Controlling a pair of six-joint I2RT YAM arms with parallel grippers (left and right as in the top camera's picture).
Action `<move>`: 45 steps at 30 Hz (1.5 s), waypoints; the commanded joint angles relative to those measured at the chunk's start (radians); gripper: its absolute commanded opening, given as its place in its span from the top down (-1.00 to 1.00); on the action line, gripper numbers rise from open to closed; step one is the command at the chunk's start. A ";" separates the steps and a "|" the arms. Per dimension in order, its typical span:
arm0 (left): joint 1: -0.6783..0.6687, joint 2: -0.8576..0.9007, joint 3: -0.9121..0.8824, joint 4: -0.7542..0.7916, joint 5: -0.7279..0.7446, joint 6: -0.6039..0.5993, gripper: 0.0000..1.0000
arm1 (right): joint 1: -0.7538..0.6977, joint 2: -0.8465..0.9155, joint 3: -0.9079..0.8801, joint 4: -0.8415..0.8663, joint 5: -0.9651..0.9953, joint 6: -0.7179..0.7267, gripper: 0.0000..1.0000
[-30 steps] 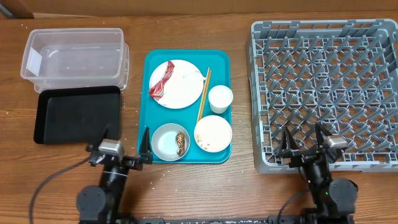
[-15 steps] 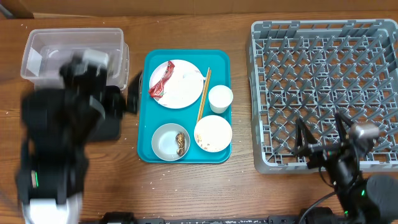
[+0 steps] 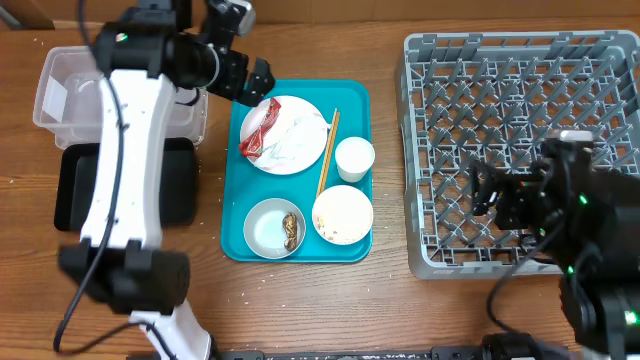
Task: Sort waste into correct bins and load items into the dishwasher
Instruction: 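Grasp the red wrapper and napkin from the plate with the left gripper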
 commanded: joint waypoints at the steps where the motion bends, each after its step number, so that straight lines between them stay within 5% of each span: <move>1: -0.024 0.070 0.029 -0.011 0.045 0.146 -1.00 | -0.001 0.048 0.022 -0.039 -0.002 -0.001 -1.00; 5: -0.066 0.177 0.029 -0.002 -0.130 0.155 -1.00 | -0.001 0.109 0.022 -0.087 -0.002 -0.001 -1.00; 15: -0.120 0.392 0.029 0.032 -0.294 0.109 -0.99 | -0.001 0.214 0.022 -0.096 -0.002 -0.001 -1.00; 28: -0.181 0.561 0.029 0.043 -0.302 0.072 -0.98 | -0.001 0.227 0.022 -0.095 -0.002 -0.001 -1.00; 31: -0.198 0.566 0.029 0.049 -0.317 0.072 -0.47 | -0.001 0.227 0.022 -0.095 -0.002 -0.001 -1.00; 36: -0.203 0.565 0.029 0.049 -0.325 0.064 0.90 | -0.001 0.227 0.022 -0.095 -0.002 -0.001 -1.00; 45: -0.142 0.507 0.301 -0.137 -0.385 -0.158 0.92 | -0.001 0.227 0.022 -0.095 -0.002 -0.001 -1.00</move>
